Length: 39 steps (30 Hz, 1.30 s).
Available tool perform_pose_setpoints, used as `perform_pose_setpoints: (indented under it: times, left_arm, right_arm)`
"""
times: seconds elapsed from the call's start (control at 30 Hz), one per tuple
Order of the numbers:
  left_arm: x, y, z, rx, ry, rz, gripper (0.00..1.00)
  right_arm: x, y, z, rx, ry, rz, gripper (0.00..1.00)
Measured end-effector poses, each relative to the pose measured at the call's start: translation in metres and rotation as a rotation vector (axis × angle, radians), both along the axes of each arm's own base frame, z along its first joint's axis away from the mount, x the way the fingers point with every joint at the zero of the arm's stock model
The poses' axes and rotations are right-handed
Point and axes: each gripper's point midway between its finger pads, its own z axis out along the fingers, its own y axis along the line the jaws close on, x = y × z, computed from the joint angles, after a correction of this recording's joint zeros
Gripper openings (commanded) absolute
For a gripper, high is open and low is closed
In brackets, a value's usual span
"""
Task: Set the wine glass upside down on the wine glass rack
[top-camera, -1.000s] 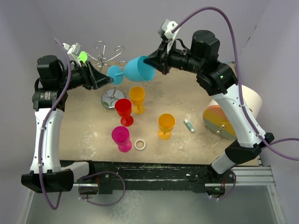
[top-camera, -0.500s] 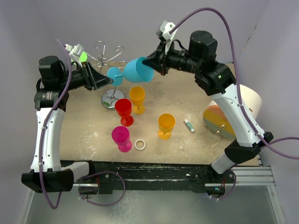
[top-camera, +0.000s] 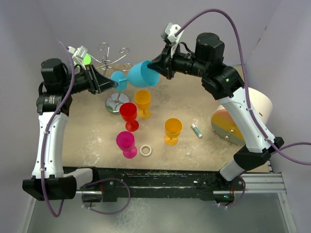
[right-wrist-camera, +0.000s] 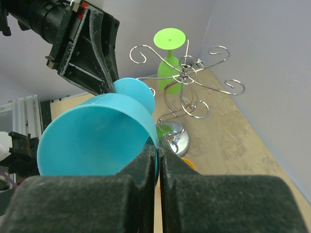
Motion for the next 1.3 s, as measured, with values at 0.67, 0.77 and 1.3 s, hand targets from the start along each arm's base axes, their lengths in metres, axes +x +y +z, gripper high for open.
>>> perform_pose_setpoints:
  times: [0.67, 0.77, 1.3]
  left_arm:
    - [-0.004, 0.011, 0.011, 0.036, -0.102, 0.081, 0.00]
    - [-0.007, 0.019, 0.015, 0.070, -0.146, 0.127, 0.00]
    - [-0.036, 0.117, 0.105, 0.634, -0.608, 0.561, 0.00]
  right_arm:
    - [0.003, -0.001, -0.009, -0.033, -0.024, -0.003, 0.75]
    - [0.001, -0.005, -0.007, -0.037, -0.035, -0.009, 0.81]
    - [-0.033, -0.053, 0.036, -0.025, -0.193, -0.059, 0.88]
